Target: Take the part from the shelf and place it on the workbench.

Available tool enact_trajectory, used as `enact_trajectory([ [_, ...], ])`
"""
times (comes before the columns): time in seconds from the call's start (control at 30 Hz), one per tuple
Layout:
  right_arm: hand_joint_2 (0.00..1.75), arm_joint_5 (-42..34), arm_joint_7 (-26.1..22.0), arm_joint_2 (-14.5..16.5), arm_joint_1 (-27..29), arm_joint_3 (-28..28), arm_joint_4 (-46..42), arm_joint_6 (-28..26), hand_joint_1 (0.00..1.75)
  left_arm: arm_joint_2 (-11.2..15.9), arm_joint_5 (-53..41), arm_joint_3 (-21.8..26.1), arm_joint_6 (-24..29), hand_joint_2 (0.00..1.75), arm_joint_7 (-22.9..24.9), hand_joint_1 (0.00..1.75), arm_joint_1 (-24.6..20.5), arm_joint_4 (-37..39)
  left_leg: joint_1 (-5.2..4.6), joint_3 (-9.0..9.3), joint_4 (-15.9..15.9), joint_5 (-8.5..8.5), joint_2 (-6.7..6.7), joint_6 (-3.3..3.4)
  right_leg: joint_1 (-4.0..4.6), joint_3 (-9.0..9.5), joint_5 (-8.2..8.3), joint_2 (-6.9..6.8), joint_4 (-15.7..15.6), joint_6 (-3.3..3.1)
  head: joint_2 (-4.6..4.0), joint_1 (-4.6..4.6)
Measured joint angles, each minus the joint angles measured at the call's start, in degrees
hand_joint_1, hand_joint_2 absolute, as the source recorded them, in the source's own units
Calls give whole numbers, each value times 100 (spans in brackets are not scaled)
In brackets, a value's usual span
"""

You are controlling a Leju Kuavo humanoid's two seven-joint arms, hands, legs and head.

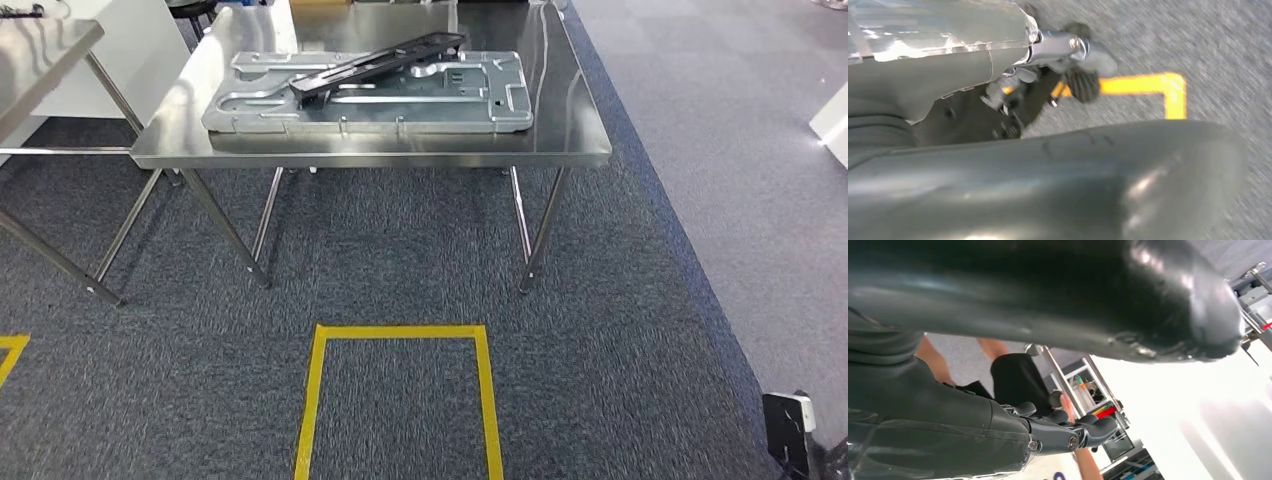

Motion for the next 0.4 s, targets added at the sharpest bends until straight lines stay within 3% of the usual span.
enact_trajectory([
  [0.07,0,-1,0,2,6,-2,0,0,0,-9,1,2,5,0,1,0,13,1,8,-159,725,-628,-21,-16,28,-210,165,-1,5,-39,0,-1],
  [0.1,0,-1,0,4,10,-2,0,0,0,-13,2,2,7,0,1,0,14,2,8,-183,1063,-778,-24,-14,43,-322,248,0,10,-43,0,-1],
  [0.13,0,-1,0,5,12,-3,1,0,0,-15,1,1,6,0,1,0,14,2,6,-137,1275,-777,-25,-6,55,-433,329,2,18,-42,0,-1],
  [0.17,0,-1,1,8,12,-3,1,0,0,-14,1,1,5,0,1,0,12,1,2,-8,1314,-654,-26,8,63,-539,403,3,29,-36,0,-1],
  [0.23,0,-1,1,15,13,-3,2,0,0,-5,1,2,4,0,1,0,0,-2,-21,555,815,-381,-27,70,66,-712,535,1,56,-13,0,-1],
  [0.3,0,-1,1,26,10,-3,2,0,0,8,1,3,0,0,1,0,-35,-6,-62,1312,-124,-428,-23,154,73,-812,652,-8,84,33,0,-1],
  [0.33,0,-1,1,30,10,-3,2,0,0,11,1,2,-4,0,1,0,-54,-8,-80,1557,-487,-522,-21,182,76,-849,719,-19,89,62,0,-1],
  [0.4,0,-1,0,32,10,-3,1,0,0,11,0,1,-9,0,0,0,-70,-9,-93,1665,-763,-600,-19,203,80,-897,829,-38,77,110,0,-1],
])
